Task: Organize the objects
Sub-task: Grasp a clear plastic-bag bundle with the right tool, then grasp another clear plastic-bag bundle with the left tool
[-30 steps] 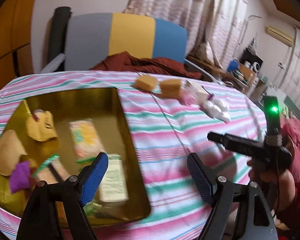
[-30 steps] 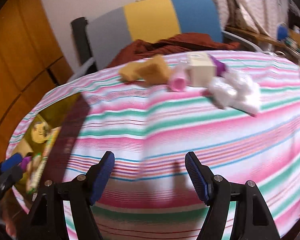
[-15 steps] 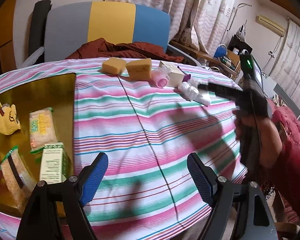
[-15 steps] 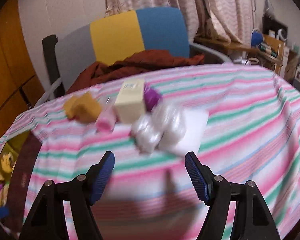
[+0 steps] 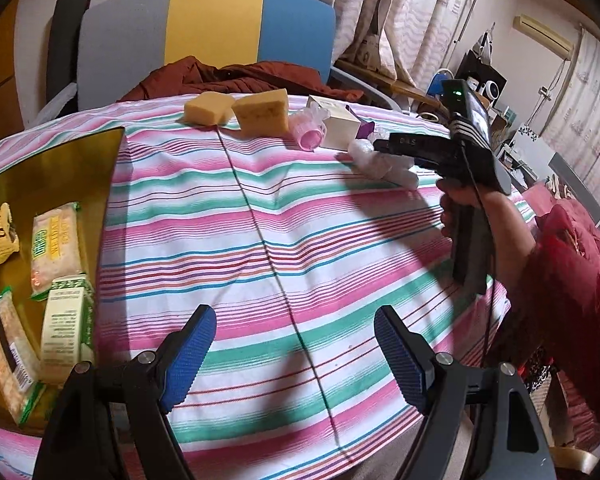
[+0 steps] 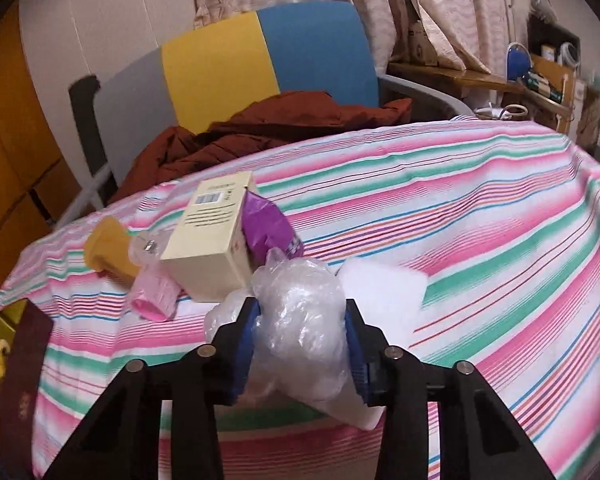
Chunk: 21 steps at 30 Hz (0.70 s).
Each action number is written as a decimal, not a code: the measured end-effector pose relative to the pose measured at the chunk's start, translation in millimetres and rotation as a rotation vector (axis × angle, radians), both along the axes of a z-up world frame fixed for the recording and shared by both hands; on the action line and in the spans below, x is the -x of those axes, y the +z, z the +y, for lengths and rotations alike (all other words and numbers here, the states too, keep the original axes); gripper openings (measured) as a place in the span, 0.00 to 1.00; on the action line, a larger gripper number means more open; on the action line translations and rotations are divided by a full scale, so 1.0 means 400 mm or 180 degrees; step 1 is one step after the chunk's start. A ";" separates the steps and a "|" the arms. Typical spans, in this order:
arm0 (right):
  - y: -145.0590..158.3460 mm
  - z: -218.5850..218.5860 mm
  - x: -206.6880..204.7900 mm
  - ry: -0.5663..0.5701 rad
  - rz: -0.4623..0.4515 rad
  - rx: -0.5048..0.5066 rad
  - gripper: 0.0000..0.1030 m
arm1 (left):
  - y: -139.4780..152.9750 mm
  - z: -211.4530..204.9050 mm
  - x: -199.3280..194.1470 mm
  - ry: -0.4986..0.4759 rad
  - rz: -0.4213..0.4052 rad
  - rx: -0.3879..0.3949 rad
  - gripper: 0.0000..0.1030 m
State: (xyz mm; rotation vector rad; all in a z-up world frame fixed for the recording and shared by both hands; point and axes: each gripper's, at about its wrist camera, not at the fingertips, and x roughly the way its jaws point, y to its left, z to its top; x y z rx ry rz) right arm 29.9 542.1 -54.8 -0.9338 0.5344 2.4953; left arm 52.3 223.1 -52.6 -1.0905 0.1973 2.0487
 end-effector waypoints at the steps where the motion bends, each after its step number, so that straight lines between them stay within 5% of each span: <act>1: -0.002 -0.007 -0.007 0.0042 0.0019 0.0022 0.37 | -0.001 0.005 0.002 0.0003 -0.0007 0.0001 0.80; 8: 0.004 -0.104 -0.084 0.0455 0.0214 -0.0005 0.36 | -0.010 0.060 0.025 0.0007 -0.0108 0.0009 0.80; 21: -0.021 0.006 -0.228 -0.0663 0.0253 -0.0095 0.36 | -0.010 0.237 0.074 -0.0052 -0.0166 -0.0009 0.80</act>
